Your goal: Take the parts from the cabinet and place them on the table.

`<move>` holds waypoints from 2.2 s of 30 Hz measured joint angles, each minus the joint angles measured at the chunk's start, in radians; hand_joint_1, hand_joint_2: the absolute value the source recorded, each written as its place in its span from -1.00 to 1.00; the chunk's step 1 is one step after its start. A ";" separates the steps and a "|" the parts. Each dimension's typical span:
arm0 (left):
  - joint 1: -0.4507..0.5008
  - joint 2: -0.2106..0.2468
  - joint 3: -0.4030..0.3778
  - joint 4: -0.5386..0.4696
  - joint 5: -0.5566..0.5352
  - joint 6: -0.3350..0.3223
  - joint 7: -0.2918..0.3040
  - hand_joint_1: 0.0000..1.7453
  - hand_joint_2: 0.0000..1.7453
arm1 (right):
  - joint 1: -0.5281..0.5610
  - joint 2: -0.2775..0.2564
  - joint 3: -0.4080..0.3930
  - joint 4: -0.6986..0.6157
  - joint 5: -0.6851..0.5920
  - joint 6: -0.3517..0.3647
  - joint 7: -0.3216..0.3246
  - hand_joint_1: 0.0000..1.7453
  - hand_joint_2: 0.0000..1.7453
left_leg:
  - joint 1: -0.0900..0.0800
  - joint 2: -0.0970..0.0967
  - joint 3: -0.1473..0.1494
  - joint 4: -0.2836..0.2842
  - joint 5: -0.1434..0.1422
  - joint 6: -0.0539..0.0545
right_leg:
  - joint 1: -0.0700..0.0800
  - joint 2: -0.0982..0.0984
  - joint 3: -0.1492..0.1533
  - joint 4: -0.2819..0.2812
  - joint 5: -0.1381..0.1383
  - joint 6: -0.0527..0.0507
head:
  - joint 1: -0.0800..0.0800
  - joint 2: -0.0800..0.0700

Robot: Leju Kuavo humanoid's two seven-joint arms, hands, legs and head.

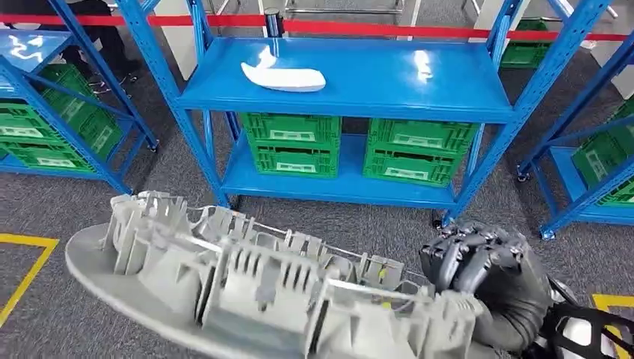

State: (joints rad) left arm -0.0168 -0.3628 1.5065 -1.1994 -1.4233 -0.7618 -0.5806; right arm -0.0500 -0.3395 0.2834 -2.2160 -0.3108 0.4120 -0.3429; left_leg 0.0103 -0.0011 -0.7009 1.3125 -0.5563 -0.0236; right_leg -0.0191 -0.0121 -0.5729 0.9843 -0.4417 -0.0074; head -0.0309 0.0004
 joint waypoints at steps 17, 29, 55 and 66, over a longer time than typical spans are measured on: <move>0.000 0.001 -0.001 0.008 -0.034 -0.004 -0.021 -1.00 -1.00 | 0.004 -0.034 0.012 0.000 -0.047 0.014 -0.035 1.00 1.00 | -0.018 0.008 0.097 -0.346 0.162 0.071 | -0.007 0.004 -0.035 0.234 -0.059 0.072 | 0.007 0.000; 0.003 0.002 0.000 0.015 -0.063 -0.001 -0.050 -1.00 -1.00 | 0.011 -0.035 -0.001 0.000 -0.053 0.041 -0.031 1.00 1.00 | -0.002 0.002 -0.022 -0.023 -0.037 0.003 | -0.002 0.003 0.018 0.004 -0.020 -0.001 | -0.001 0.000; 0.001 0.003 0.000 0.020 -0.071 -0.002 -0.071 -1.00 -1.00 | 0.024 -0.039 -0.037 -0.003 -0.058 0.021 -0.118 1.00 1.00 | -0.013 0.014 0.037 -0.296 0.173 0.034 | -0.006 0.006 0.075 0.004 -0.083 0.011 | 0.006 0.000; -0.006 0.008 -0.001 0.035 -0.089 0.020 -0.088 -1.00 -1.00 | 0.033 -0.041 -0.034 -0.017 0.000 -0.023 -0.109 1.00 1.00 | -0.023 -0.023 0.237 -0.347 0.020 0.073 | 0.009 0.039 -0.025 0.008 0.020 0.015 | 0.002 0.000</move>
State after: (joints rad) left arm -0.0231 -0.3544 1.5053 -1.1646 -1.5126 -0.7420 -0.6687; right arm -0.0168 -0.3807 0.2491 -2.2332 -0.3109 0.3891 -0.4524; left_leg -0.0122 -0.0240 -0.4642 0.9656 -0.5367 0.0489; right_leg -0.0105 0.0274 -0.5984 0.9928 -0.4213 0.0077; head -0.0294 0.0004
